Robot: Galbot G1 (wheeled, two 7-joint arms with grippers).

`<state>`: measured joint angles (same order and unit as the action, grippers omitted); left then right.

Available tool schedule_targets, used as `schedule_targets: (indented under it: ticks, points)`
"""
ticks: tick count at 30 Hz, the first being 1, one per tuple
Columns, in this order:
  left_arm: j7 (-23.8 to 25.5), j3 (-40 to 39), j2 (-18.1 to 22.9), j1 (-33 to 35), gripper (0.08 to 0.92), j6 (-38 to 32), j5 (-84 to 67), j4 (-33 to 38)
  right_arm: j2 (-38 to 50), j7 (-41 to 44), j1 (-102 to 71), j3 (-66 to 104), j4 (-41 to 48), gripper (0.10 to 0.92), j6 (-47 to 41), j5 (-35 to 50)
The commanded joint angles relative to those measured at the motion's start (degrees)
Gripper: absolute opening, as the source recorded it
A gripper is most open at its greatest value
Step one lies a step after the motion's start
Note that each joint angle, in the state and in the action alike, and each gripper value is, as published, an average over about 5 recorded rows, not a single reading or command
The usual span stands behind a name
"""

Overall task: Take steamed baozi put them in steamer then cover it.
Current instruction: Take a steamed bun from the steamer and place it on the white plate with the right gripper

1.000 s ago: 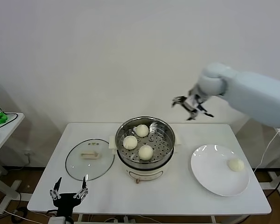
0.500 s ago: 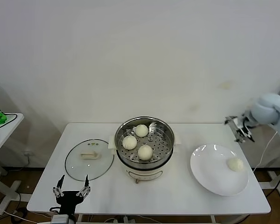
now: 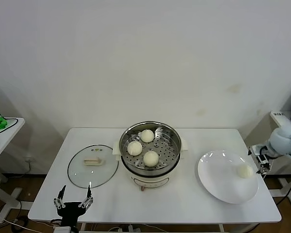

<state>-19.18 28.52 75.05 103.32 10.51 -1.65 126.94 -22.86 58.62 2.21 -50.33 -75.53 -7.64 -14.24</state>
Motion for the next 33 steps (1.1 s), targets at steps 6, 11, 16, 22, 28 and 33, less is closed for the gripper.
schedule_targets:
  ticks: [6, 11, 16, 22, 28, 33]
  points:
    - [0.03, 0.29, 0.25, 0.33, 0.823, -0.18, -0.01, -0.32, -3.58, -0.19, -6.26, 4.75, 6.42, 0.823, -0.71, -1.69]
    - [0.03, 0.38, 0.36, 0.1, 0.823, -0.18, -0.09, -0.74, -5.49, -0.51, -7.48, 5.83, 8.29, 0.823, -0.51, -1.99]
    - [0.01, 0.41, 0.44, -0.04, 0.823, -0.18, -0.1, -1.01, -7.3, -0.83, -8.39, 6.89, 10.08, 0.823, -0.09, -2.74]
    - [0.0, 0.47, 0.58, 0.02, 0.823, -0.21, -0.09, -1.15, -8.87, -1.2, -8.42, 7.1, 11.69, 0.823, 0.05, -3.54]
    - [-0.02, 0.49, 0.77, 0.25, 0.823, -0.28, -0.07, -0.98, -9.55, -1.48, -8.73, 7.43, 12.76, 0.815, -0.1, -4.36]
    - [-0.05, 0.49, 0.8, 0.34, 0.823, -0.28, -0.07, -0.71, -9.7, -1.42, -9.24, 7.88, 12.75, 0.795, -0.24, -4.32]
